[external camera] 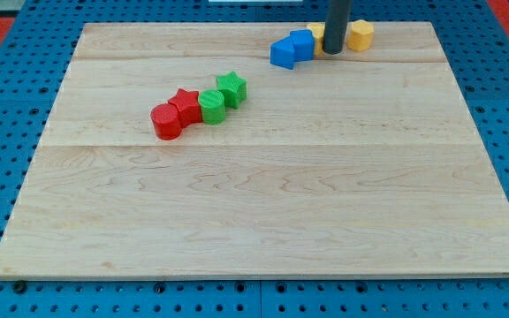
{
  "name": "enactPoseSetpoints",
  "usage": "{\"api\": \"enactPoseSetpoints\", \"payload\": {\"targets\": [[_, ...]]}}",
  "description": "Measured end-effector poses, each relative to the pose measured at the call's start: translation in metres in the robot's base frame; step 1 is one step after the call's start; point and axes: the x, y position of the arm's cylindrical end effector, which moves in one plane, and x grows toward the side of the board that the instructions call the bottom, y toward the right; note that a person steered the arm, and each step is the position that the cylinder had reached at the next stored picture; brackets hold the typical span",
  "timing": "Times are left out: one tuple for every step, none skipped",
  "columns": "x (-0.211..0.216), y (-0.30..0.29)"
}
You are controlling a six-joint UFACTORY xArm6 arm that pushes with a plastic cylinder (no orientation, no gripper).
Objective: Move the blue cube towards the bottom right
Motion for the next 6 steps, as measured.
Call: {"api": "enactPoseSetpoints", "payload": {"targets": [[0.013,-0.048],[0.014,-0.123],[0.030,-0.179],[0.000,-0.223],[-0.051,-0.228],[-0.069,-0.156]]}}
